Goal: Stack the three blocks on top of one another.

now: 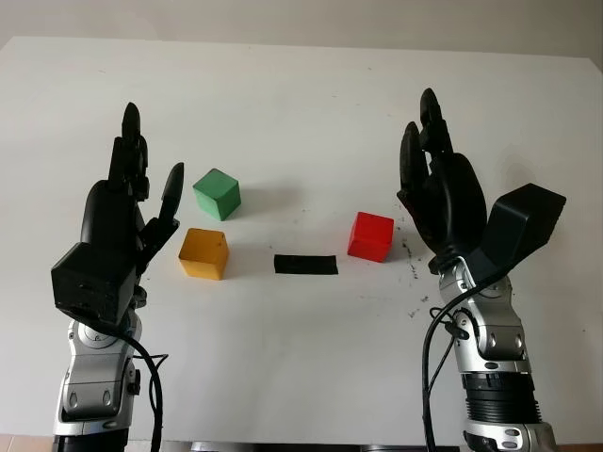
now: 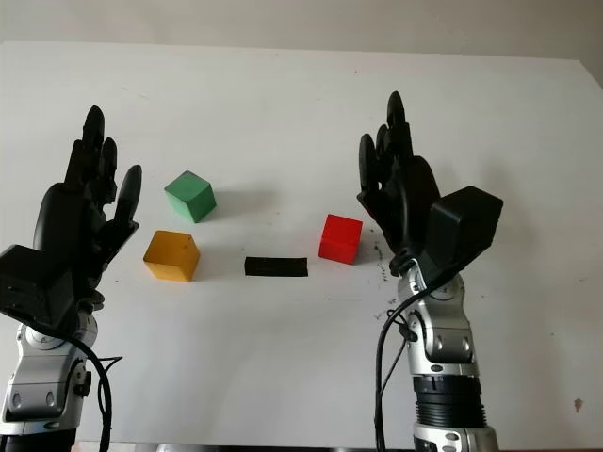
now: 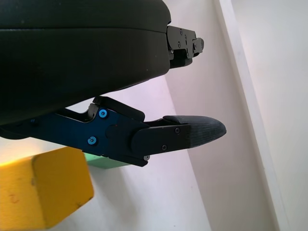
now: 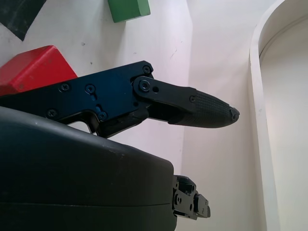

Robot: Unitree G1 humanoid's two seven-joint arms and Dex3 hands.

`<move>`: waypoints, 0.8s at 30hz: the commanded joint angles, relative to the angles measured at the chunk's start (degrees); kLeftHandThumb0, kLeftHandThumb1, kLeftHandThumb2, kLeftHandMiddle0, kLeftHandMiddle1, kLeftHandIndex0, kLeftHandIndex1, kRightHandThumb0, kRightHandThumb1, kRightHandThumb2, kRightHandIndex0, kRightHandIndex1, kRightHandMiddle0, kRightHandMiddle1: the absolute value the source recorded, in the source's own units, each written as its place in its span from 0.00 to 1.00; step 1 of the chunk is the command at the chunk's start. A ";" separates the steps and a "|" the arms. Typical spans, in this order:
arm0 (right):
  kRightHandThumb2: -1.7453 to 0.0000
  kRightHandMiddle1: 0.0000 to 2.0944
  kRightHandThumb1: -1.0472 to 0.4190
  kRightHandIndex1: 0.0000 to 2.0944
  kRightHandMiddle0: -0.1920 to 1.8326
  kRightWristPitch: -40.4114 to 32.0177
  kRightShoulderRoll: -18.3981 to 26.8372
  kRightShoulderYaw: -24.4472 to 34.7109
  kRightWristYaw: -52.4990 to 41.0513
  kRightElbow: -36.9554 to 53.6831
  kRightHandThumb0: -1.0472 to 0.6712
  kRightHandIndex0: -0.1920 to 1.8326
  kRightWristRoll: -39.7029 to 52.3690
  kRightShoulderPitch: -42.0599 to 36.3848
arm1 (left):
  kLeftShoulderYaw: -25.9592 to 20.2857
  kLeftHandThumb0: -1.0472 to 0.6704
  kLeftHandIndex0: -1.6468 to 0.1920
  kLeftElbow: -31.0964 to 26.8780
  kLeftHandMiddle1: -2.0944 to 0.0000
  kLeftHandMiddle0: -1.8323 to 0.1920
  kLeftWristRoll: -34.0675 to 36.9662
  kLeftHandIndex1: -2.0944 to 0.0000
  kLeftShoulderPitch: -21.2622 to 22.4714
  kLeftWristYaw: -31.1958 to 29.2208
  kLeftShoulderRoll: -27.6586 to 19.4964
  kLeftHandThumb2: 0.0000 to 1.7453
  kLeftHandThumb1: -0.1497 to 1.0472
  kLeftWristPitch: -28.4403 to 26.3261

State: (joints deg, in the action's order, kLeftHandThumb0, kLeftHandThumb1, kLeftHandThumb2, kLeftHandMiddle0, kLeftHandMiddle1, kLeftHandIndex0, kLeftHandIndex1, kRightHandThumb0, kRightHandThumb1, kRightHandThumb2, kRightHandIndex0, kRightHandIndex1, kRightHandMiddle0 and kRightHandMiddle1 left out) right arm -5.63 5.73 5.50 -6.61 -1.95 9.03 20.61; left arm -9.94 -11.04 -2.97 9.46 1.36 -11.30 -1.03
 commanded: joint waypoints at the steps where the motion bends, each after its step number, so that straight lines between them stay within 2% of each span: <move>1: 0.62 0.00 0.00 0.00 0.00 -0.03 -0.23 0.26 0.23 1.67 0.19 0.00 0.22 -0.86 | 0.27 0.22 0.93 0.19 0.98 0.93 0.14 0.99 0.36 -0.04 0.17 0.29 1.00 0.46; 9: 0.64 0.00 0.00 0.00 0.00 -0.16 -0.52 0.08 0.51 1.80 0.20 0.00 0.19 -1.02 | 0.65 0.23 0.92 0.74 0.97 0.92 -0.08 0.98 0.86 -0.28 -0.02 0.29 1.00 0.69; 12: 0.66 0.00 0.00 0.00 0.00 -0.99 1.09 -0.23 0.21 2.23 0.21 0.00 -1.22 -0.83 | 0.79 0.22 0.93 1.57 0.98 0.93 0.20 0.98 1.31 -0.76 -0.17 0.29 1.00 1.17; 15: 0.76 0.02 0.00 0.01 0.02 2.03 7.44 -1.09 -2.04 1.98 0.22 0.02 -7.29 0.51 | 1.05 0.21 0.93 1.66 0.97 0.93 -0.13 0.98 1.65 -0.68 -0.19 0.28 1.00 0.92; 17: 0.81 0.02 0.00 0.02 0.03 2.72 12.15 -0.68 -6.65 1.34 0.22 0.02 -7.62 3.01 | 1.07 0.21 0.93 1.81 0.97 0.93 -0.14 0.98 1.96 -0.64 -0.16 0.28 1.00 0.84; 18: 0.87 0.02 0.00 0.02 0.03 2.84 14.29 -0.54 -8.92 0.94 0.22 0.03 -7.56 4.23 | 1.06 0.21 0.93 1.88 0.97 0.93 -0.09 0.98 2.08 -0.66 -0.15 0.29 1.00 0.83; 19: 0.90 0.03 0.00 0.02 0.04 2.95 16.55 -0.41 -11.15 0.48 0.22 0.03 -7.61 5.55 | 1.03 0.21 0.93 1.94 0.97 0.93 -0.13 0.98 2.14 -0.67 -0.21 0.29 1.00 0.87; 20: 0.92 0.03 0.01 0.02 0.04 2.73 19.44 -0.90 -13.02 0.42 0.21 0.03 -9.12 6.93 | 1.01 0.21 0.93 1.94 0.97 0.92 -0.23 0.98 2.14 -0.65 -0.28 0.29 1.00 0.95; 21: 0.94 0.04 0.04 0.03 0.06 4.76 23.86 -2.20 -15.52 -0.09 0.20 0.05 -12.44 9.10 | 1.04 0.22 0.92 1.86 0.97 0.92 -0.44 0.98 2.03 -0.68 -0.44 0.29 1.00 1.11; 24: 0.98 0.06 0.10 0.05 0.12 11.97 33.51 -5.85 -22.92 -3.37 0.20 0.10 -19.45 15.61 | 1.03 0.24 0.92 1.52 0.97 0.91 -0.78 0.97 1.80 -0.79 -0.62 0.30 1.00 0.89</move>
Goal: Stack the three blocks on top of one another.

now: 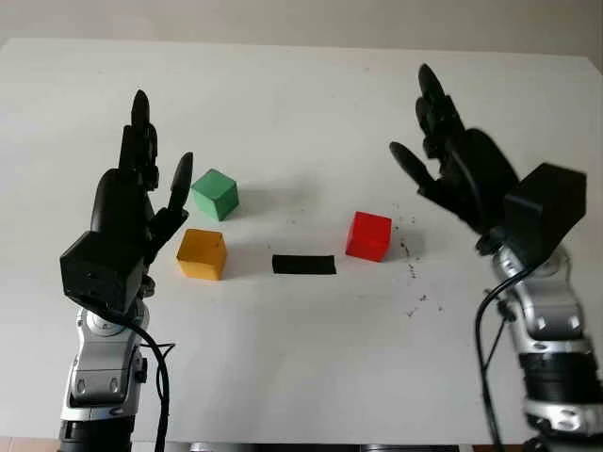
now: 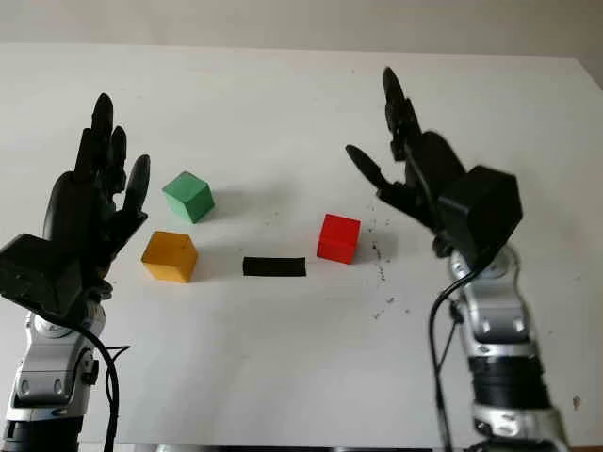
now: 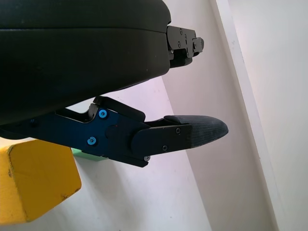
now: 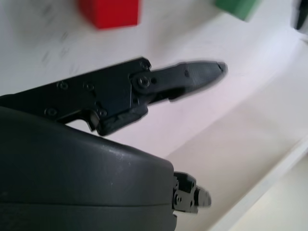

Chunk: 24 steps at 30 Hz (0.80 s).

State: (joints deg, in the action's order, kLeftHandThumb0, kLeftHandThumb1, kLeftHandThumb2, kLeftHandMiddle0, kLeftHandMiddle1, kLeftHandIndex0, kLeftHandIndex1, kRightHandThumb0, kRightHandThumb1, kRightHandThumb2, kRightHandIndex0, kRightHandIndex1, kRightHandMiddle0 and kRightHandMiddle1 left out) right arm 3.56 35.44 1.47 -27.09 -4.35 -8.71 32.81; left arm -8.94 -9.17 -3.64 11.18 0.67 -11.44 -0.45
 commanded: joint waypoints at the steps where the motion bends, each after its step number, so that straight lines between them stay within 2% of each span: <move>1: 0.98 0.07 0.12 0.05 0.13 5.96 6.65 -3.45 -5.29 -2.82 0.21 0.11 -3.79 6.28 | 0.00 0.24 0.92 -0.39 0.97 0.91 -0.16 0.97 0.03 -0.20 -0.56 0.29 1.00 0.23; 5: 0.99 0.08 0.19 0.05 0.18 16.63 11.70 -7.76 -9.66 -9.50 0.24 0.13 -9.51 13.67 | 0.03 0.24 0.92 0.61 0.97 0.92 -0.34 0.97 0.67 -0.34 -0.65 0.29 1.00 0.46; 9: 0.97 0.07 0.19 0.05 0.20 29.31 14.31 -12.41 -8.39 -14.75 0.23 0.14 -17.61 17.91 | 0.50 0.23 0.92 1.82 0.98 0.92 -0.89 0.98 1.38 0.07 -0.24 0.29 1.00 1.28; 16: 0.97 0.06 0.18 0.04 0.20 37.22 16.76 -14.83 -6.51 -14.97 0.27 0.14 -25.97 19.06 | 0.37 0.23 0.92 1.01 0.98 0.93 -1.25 0.97 1.26 0.13 -0.39 0.30 1.00 1.45; 19: 0.97 0.06 0.18 0.04 0.22 39.77 16.87 -15.57 -4.58 -16.99 0.31 0.15 -28.19 20.02 | 0.17 0.24 0.92 1.01 0.97 0.93 -1.53 0.98 1.46 0.26 -0.47 0.30 1.00 0.98; 24: 0.97 0.07 0.18 0.04 0.25 47.98 16.23 -17.81 2.34 -22.65 0.33 0.17 -32.81 22.62 | 0.29 0.24 0.93 1.80 0.97 0.93 -1.97 0.98 1.95 0.16 -0.66 0.30 1.00 1.83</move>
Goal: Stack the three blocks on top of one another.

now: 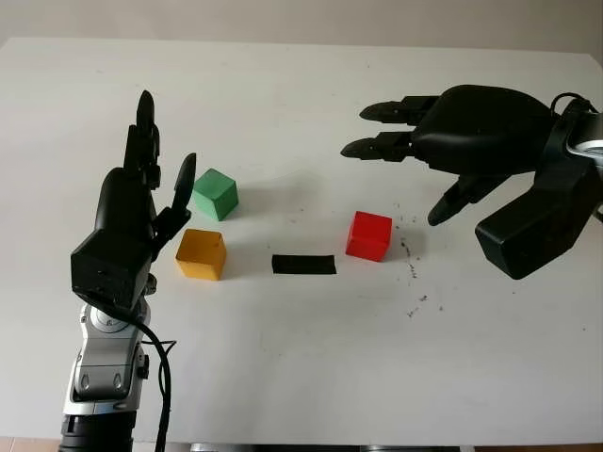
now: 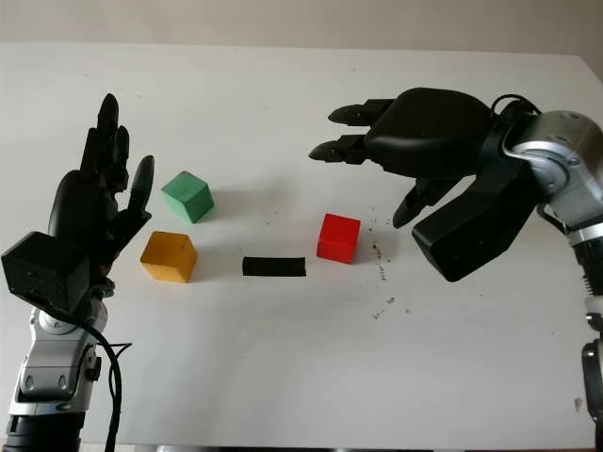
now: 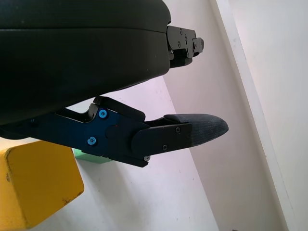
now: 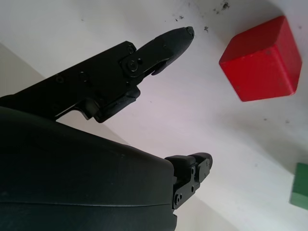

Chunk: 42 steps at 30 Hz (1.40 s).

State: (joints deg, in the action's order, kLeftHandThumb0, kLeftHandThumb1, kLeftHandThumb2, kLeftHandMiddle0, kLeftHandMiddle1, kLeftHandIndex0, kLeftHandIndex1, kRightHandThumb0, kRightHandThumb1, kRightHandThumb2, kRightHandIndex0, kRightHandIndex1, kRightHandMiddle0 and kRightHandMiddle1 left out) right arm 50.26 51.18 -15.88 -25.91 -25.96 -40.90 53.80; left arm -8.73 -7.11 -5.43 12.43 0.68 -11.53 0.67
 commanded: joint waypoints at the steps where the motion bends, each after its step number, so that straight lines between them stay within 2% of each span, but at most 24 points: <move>1: 0.97 0.07 0.18 0.04 0.25 2.77 0.15 -0.85 2.93 -2.09 0.34 0.17 -1.38 1.86 | 0.14 0.24 0.93 -0.31 0.97 0.93 -0.21 0.98 0.78 0.19 -0.45 0.30 1.00 0.47; 5: 0.96 0.07 0.17 0.04 0.27 6.48 -0.36 -2.59 8.08 -4.73 0.33 0.18 -5.35 2.80 | 0.36 0.24 0.93 -0.67 0.98 0.93 -0.39 0.98 0.81 0.21 -0.22 0.30 1.00 -0.17; 12: 0.96 0.06 0.15 0.03 0.28 10.08 -2.03 -4.98 13.07 -9.42 0.32 0.17 -6.67 3.47 | 0.52 0.24 0.93 -0.89 0.97 0.93 -0.67 0.98 0.42 0.29 -0.08 0.30 1.00 0.16; 21: 0.96 0.06 0.10 0.03 0.27 12.86 -3.28 -8.24 16.87 -11.98 0.33 0.16 -9.57 3.89 | 0.68 0.25 0.93 -2.43 0.97 0.93 0.15 0.98 -0.77 -0.11 0.33 0.30 1.00 -0.19; 27: 0.96 0.06 0.09 0.02 0.27 13.04 -3.52 -8.45 15.07 -11.92 0.33 0.15 -6.98 2.87 | 0.54 0.24 0.92 -3.30 0.97 0.92 0.24 0.97 -1.66 0.23 0.50 0.30 1.00 -0.43; 30: 0.96 0.06 0.08 0.03 0.29 13.23 -3.70 -8.61 14.82 -11.73 0.36 0.16 -6.38 2.09 | 0.60 0.24 0.92 -3.23 0.97 0.92 0.46 0.97 -1.84 0.33 0.79 0.30 1.00 -0.27; 31: 0.96 0.07 0.06 0.03 0.30 13.34 -3.75 -8.73 14.86 -11.77 0.42 0.17 -6.39 1.88 | 0.68 0.24 0.92 -3.33 0.97 0.92 0.24 0.97 -1.89 0.44 0.81 0.30 1.00 -0.49; 34: 0.95 0.08 0.02 0.03 0.33 13.51 -3.80 -9.02 15.87 -11.72 0.48 0.18 -7.28 1.40 | 0.88 0.24 0.92 -3.64 0.97 0.92 -0.15 0.97 -2.05 0.60 0.80 0.30 1.00 -0.77; 36: 0.95 0.09 0.02 0.03 0.34 13.27 -3.65 -9.25 17.15 -11.16 0.49 0.18 -8.97 1.36 | 0.92 0.24 0.93 -3.76 0.98 0.93 -0.12 0.98 -2.20 0.43 0.65 0.30 1.00 -0.83; 42: 0.97 0.15 0.04 0.03 0.44 12.13 -4.10 -9.45 20.30 -12.19 0.42 0.19 -10.94 1.21 | 1.12 0.24 0.93 -4.54 0.98 0.93 -0.04 0.98 -2.68 0.05 0.46 0.30 1.00 -1.66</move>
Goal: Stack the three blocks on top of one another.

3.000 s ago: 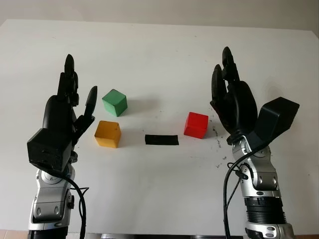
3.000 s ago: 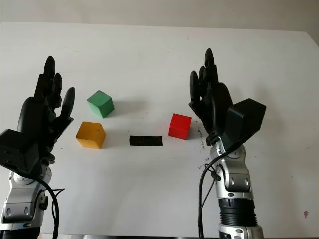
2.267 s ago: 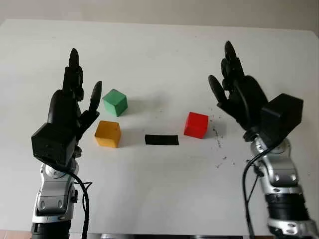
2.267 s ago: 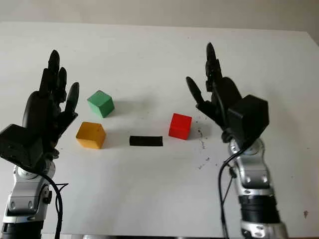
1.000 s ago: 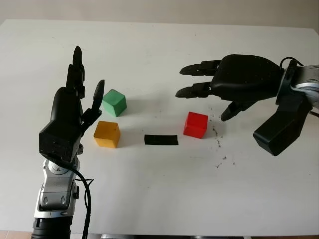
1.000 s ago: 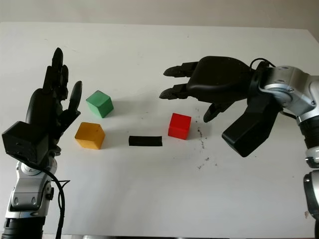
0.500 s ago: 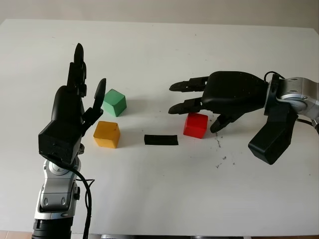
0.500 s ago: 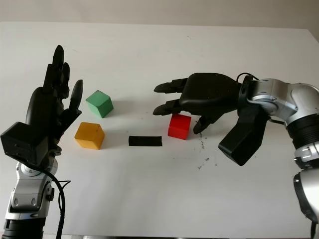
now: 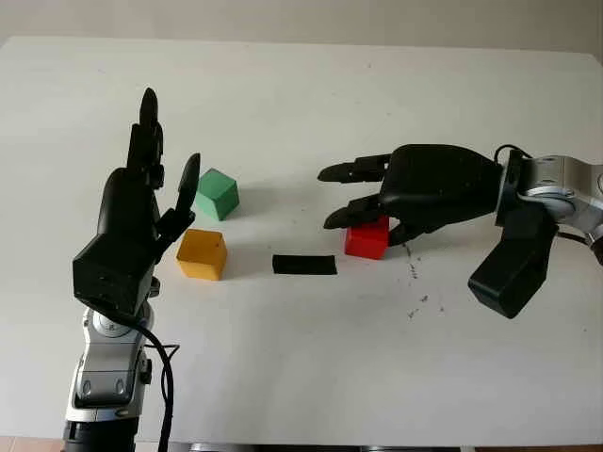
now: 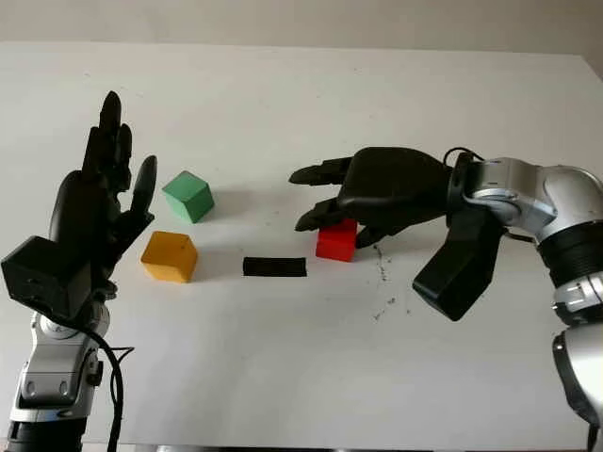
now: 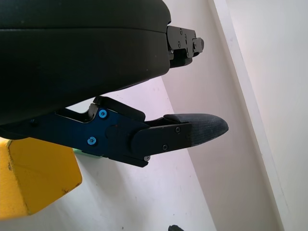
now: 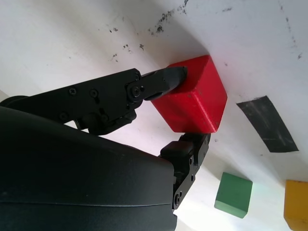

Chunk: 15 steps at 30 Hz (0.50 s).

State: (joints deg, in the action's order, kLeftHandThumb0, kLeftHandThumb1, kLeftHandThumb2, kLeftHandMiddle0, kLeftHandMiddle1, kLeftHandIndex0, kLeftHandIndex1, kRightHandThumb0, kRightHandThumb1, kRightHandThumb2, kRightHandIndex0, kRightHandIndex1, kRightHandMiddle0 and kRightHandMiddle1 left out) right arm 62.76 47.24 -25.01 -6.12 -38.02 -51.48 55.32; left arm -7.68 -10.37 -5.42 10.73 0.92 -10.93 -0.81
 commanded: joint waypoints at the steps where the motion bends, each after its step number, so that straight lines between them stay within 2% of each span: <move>1: 0.97 0.16 0.05 0.04 0.45 -0.54 -0.22 -0.37 0.71 -0.29 0.41 0.20 -0.42 -0.27 | 0.07 0.24 0.93 -1.40 0.98 0.93 0.15 0.98 -1.00 -0.20 0.00 0.30 1.00 -0.32; 2: 0.97 0.19 0.05 0.04 0.45 -0.54 -0.28 -0.43 1.02 -0.53 0.40 0.20 -0.47 -0.21 | 0.07 0.24 0.93 -1.52 0.98 0.93 0.29 0.98 -1.02 -0.20 0.10 0.30 1.00 -0.49; 5: 0.97 0.49 0.06 0.03 0.38 -0.40 -0.27 -0.58 1.70 -0.97 0.39 0.22 -0.55 -0.05 | 0.20 0.24 0.93 -1.85 0.98 0.94 0.06 0.98 -1.16 -0.20 0.00 0.30 1.00 -0.95; 6: 0.97 0.54 0.06 0.03 0.37 -0.35 -0.23 -0.65 1.75 -1.08 0.40 0.23 -0.55 0.03 | 0.24 0.24 0.93 -1.92 0.98 0.94 -0.01 0.98 -1.20 -0.19 -0.03 0.30 1.00 -1.07; 10: 0.97 0.63 0.07 0.03 0.34 0.08 -0.03 -0.68 2.02 -1.41 0.40 0.23 -0.51 0.65 | 0.36 0.24 0.93 -1.99 0.97 0.93 -0.04 0.97 -1.09 0.01 0.17 0.30 1.00 -1.46; 15: 0.96 0.64 0.06 0.03 0.31 -0.03 -0.42 0.71 2.49 -0.75 0.41 0.23 1.59 1.41 | 0.62 0.23 0.93 -1.87 0.97 0.94 -0.24 0.98 -0.81 0.18 0.22 0.30 1.00 -1.69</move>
State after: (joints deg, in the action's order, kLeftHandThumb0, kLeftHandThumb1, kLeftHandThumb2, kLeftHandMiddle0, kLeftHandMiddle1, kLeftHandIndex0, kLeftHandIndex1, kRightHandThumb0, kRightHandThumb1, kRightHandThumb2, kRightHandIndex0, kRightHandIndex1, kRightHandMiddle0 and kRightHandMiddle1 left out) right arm 62.49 47.00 -25.03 -3.93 -39.01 -51.13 55.65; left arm -7.27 -11.47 -5.46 10.23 0.93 -10.90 -2.54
